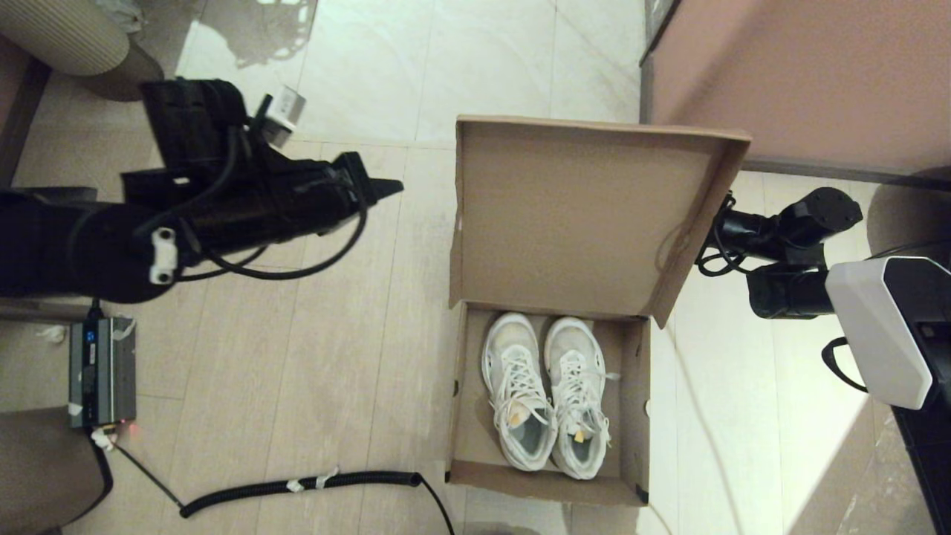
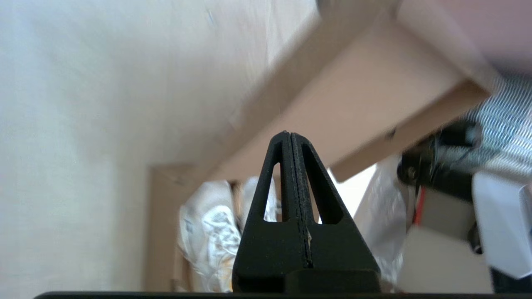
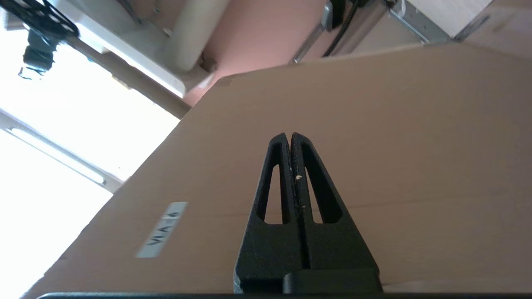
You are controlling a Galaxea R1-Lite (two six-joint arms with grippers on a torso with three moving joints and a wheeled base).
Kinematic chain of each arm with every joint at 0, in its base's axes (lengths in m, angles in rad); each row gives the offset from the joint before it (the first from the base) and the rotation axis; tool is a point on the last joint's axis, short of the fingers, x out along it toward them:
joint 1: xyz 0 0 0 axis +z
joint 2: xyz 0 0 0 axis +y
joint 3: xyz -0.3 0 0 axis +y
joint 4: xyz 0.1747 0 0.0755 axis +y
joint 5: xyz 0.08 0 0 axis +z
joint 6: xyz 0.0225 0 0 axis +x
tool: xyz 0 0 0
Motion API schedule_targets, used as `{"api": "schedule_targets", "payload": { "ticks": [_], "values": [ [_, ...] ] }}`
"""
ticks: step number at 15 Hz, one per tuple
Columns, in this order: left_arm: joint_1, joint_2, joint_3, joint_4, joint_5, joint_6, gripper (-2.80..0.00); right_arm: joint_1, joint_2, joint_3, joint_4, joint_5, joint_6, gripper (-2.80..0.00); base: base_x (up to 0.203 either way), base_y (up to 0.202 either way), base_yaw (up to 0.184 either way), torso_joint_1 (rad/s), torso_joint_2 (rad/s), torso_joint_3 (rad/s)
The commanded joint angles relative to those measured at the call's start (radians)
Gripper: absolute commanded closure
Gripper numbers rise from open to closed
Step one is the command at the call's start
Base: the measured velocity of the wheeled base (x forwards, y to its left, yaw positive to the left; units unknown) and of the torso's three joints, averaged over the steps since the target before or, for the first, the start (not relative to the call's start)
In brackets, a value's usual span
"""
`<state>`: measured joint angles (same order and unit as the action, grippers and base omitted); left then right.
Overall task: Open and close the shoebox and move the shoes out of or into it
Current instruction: Close the shoe box
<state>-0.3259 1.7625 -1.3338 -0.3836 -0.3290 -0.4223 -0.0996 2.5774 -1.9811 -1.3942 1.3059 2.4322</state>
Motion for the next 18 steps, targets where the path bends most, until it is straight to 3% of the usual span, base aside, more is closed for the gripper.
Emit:
{"api": "schedule_targets", "payload": {
  "ticks": [1, 6, 9, 14, 18],
  "values": [
    [0.063, -0.099, -0.005, 0.01, -0.012, -0.003, 0.0, 0.0, -0.026, 0.001, -0.008, 0.033, 0.03, 0.0, 0.0, 0.0, 0.0, 0.0, 0.0, 0.0],
    [0.069, 0.17, -0.142, -0.113, -0.014, -0.031, 0.0, 0.0, -0.066, 0.001, -0.011, 0.109, 0.087, 0.0, 0.0, 0.0, 0.0, 0.0, 0.0, 0.0],
    [0.068, 0.358, -0.32, -0.182, -0.012, -0.077, 0.0, 0.0, -0.101, 0.029, -0.011, 0.133, 0.107, 0.0, 0.0, 0.0, 0.0, 0.0, 0.0, 0.0],
    [0.069, 0.558, -0.576, -0.2, -0.009, -0.104, 0.0, 0.005, -0.153, 0.048, -0.01, 0.166, 0.145, 0.0, 0.0, 0.0, 0.0, 0.0, 0.0, 0.0],
    [0.07, 0.621, -0.604, -0.23, -0.012, -0.131, 0.0, 0.009, -0.199, 0.141, -0.028, 0.179, 0.151, 0.0, 0.0, 0.0, 0.0, 0.0, 0.0, 0.0]
  ]
}}
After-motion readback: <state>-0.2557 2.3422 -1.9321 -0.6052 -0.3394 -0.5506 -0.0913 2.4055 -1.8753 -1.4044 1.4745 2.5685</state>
